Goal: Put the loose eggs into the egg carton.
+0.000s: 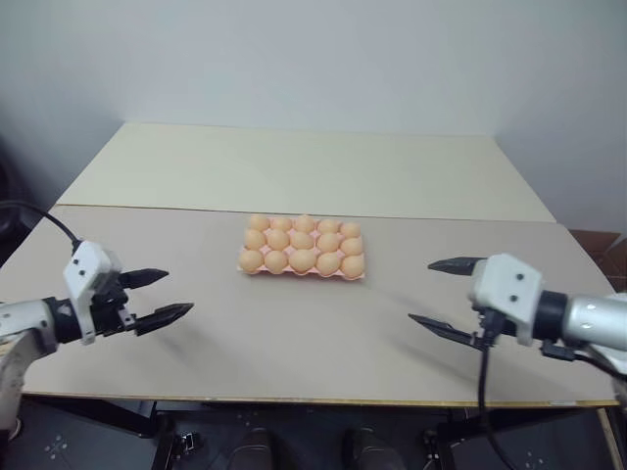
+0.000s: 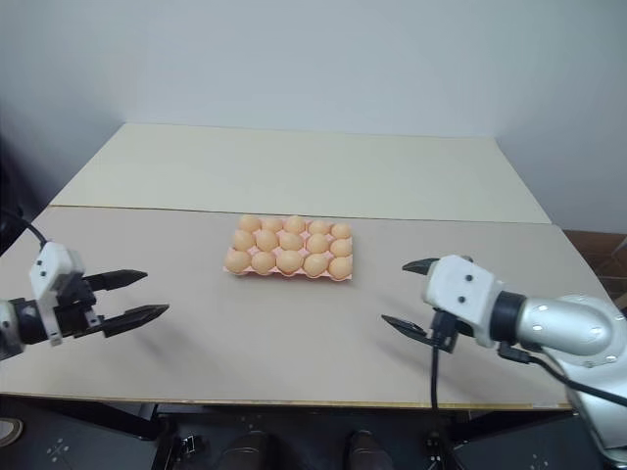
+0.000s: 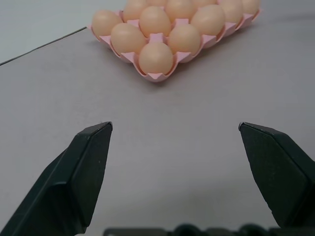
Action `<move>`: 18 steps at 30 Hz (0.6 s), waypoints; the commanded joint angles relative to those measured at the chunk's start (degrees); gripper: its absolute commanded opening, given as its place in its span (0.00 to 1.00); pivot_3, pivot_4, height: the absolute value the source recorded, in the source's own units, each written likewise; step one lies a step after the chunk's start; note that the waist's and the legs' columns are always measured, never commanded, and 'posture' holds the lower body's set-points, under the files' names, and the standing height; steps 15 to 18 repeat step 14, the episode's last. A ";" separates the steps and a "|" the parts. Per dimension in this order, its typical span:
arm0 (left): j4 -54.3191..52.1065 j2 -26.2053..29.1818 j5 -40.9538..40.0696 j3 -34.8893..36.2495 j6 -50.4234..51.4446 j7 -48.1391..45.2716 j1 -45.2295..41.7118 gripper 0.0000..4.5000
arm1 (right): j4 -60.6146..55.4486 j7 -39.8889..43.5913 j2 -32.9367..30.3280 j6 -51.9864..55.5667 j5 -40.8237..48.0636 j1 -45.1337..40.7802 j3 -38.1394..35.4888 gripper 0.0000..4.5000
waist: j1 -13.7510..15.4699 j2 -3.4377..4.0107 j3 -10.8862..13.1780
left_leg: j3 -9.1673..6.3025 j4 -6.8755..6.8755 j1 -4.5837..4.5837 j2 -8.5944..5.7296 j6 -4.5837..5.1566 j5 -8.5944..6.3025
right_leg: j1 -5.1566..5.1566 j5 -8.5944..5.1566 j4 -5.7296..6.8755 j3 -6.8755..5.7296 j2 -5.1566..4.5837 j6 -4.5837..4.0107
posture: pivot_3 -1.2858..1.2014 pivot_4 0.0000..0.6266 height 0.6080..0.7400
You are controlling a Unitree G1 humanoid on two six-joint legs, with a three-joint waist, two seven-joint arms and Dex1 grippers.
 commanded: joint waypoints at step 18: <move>-5.05 3.95 -5.27 4.90 6.27 -0.05 1.14 1.00 | 1.61 4.30 -2.81 -3.15 2.96 2.33 -3.33 1.00 | -0.06 0.02 0.01 | 0.05 -0.01 0.00 0.06 -0.06 -0.03 | -0.04 -0.01 0.00 -0.02 0.03 -0.02 | 0.52 0.24 1.00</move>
